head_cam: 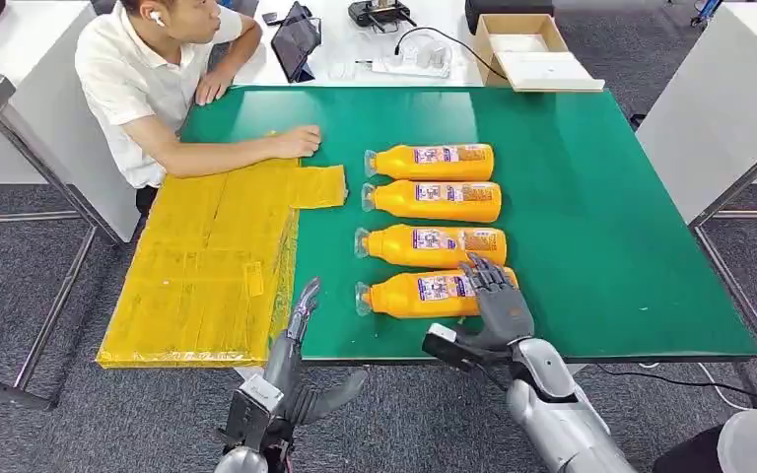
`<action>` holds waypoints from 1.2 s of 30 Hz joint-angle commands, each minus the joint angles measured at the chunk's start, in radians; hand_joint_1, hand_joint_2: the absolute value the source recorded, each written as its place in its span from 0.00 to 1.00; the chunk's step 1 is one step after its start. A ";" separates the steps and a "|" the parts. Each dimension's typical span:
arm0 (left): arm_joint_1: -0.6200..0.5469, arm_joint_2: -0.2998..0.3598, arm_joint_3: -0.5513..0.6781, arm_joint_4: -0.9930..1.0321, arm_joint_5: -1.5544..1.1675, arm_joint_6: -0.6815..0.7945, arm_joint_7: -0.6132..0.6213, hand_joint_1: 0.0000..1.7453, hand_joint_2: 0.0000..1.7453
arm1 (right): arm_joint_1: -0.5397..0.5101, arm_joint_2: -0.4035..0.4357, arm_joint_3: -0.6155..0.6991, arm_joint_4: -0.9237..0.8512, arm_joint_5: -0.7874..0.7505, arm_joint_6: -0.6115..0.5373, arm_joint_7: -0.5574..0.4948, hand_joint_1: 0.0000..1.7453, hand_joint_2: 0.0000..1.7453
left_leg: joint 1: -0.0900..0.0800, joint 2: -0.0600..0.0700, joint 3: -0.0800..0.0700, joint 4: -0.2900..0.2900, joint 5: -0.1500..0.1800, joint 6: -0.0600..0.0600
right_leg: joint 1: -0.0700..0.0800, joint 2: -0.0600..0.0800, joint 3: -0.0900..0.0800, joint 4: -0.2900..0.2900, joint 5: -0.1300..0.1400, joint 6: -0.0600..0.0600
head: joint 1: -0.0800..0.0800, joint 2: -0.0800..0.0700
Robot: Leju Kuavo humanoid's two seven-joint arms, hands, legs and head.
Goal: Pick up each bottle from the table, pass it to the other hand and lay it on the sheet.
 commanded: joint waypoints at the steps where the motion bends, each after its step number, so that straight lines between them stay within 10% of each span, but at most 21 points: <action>1: -0.031 0.028 -0.028 0.035 -0.008 0.000 0.023 0.00 1.00 | -0.115 0.032 0.089 0.218 0.050 0.030 0.093 0.00 1.00 | 0.002 0.004 0.005 -0.001 -0.002 -0.002 | 0.002 0.002 0.005 -0.002 -0.001 -0.003 | 0.000 0.000; 8: -0.044 0.028 -0.025 0.051 -0.017 0.001 0.032 0.00 1.00 | -0.190 0.042 0.110 0.330 0.075 0.127 0.163 0.06 1.00 | 0.001 0.004 0.007 -0.001 -0.001 -0.002 | 0.002 0.001 0.006 -0.001 0.000 -0.003 | 0.000 0.000; 11: -0.050 0.029 -0.023 0.054 -0.017 -0.001 0.031 0.00 1.00 | -0.195 0.042 0.107 0.350 0.070 0.142 0.160 0.87 1.00 | 0.002 0.002 0.010 -0.001 0.000 -0.002 | 0.002 -0.001 0.010 -0.002 0.000 -0.003 | 0.000 0.000; 13: -0.054 0.031 -0.022 0.055 -0.016 -0.003 0.031 0.00 1.00 | -0.199 0.040 0.103 0.371 0.060 0.170 0.161 0.98 1.00 | 0.001 0.001 0.010 -0.001 0.000 -0.002 | 0.002 -0.001 0.010 -0.002 0.000 -0.003 | 0.000 0.000; 28: -0.045 0.037 -0.028 0.058 -0.015 -0.009 0.032 0.00 1.00 | -0.148 0.053 0.070 0.392 -0.001 0.191 0.108 1.00 1.00 | 0.002 -0.001 0.016 -0.003 0.000 -0.002 | 0.003 -0.003 0.017 -0.004 -0.001 -0.003 | 0.000 0.000; 36: -0.011 0.011 0.048 0.016 0.218 -0.085 0.104 0.00 1.00 | -0.037 0.068 -0.052 0.225 -0.265 0.205 -0.193 1.00 1.00 | 0.002 -0.001 0.018 -0.003 0.000 -0.002 | 0.003 -0.003 0.018 -0.005 -0.001 -0.002 | 0.000 0.000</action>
